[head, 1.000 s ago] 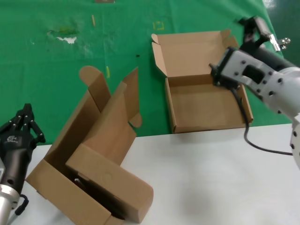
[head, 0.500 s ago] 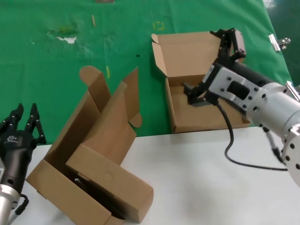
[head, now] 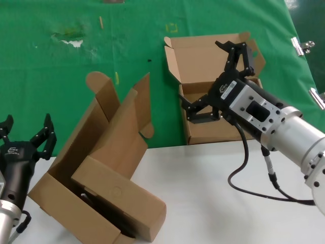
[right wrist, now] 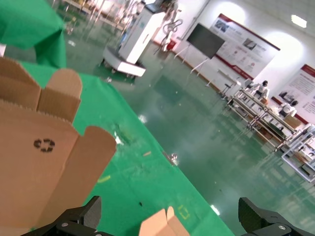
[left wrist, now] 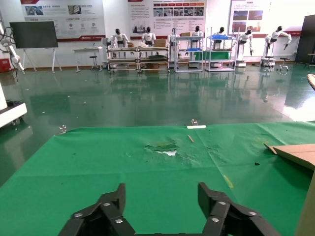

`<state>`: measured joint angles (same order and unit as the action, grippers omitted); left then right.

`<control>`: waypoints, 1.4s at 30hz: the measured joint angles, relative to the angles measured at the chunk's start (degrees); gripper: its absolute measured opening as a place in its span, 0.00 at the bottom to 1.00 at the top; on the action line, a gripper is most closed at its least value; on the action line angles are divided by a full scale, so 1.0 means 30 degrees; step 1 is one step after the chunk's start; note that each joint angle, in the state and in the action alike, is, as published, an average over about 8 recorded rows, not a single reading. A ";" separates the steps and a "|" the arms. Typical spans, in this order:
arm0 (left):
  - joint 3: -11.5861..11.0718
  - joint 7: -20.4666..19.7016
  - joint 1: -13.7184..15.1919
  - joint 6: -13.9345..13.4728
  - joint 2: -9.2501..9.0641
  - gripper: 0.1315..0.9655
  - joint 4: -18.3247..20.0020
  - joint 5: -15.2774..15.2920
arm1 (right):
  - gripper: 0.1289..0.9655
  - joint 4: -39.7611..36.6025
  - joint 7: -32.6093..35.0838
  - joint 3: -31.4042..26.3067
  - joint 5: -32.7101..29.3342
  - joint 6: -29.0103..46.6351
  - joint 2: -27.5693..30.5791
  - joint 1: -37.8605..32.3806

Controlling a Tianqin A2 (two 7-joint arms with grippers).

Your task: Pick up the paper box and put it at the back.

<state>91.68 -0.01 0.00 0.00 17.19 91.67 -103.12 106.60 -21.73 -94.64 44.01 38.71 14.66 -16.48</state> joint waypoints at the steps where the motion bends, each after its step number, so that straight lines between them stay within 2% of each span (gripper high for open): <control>1: 0.0000 0.0001 0.0000 0.0000 0.0000 0.36 0.0000 0.0000 | 0.99 -0.0100 0.0146 0.0020 0.0396 -0.0259 0.0017 0.0111; 16: 0.0000 0.0003 0.0000 0.0000 0.0000 0.36 0.0000 0.0001 | 1.00 -0.1640 0.2384 0.0326 0.6491 -0.4247 0.0278 0.1810; 24: 0.0000 0.0001 0.0000 0.0000 0.0000 0.66 0.0000 -0.0002 | 1.00 -0.2459 0.3581 0.0489 0.9736 -0.6381 0.0417 0.2715; 33: 0.0000 0.0001 0.0000 0.0000 0.0000 0.84 0.0000 -0.0002 | 1.00 -0.3383 0.4927 0.0673 1.3398 -0.8776 0.0573 0.3735; 37: -0.0001 0.0001 0.0000 0.0000 0.0000 0.84 0.0000 -0.0002 | 1.00 -0.3791 0.5519 0.0754 1.5012 -0.9833 0.0643 0.4186; 42: -0.0001 0.0001 0.0000 0.0000 0.0000 0.91 0.0000 -0.0002 | 1.00 -0.4303 0.6263 0.0856 1.7037 -1.1158 0.0729 0.4751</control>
<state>91.67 -0.01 0.00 0.00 17.19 91.67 -103.13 93.69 -2.94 -92.07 95.13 5.23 16.85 -2.23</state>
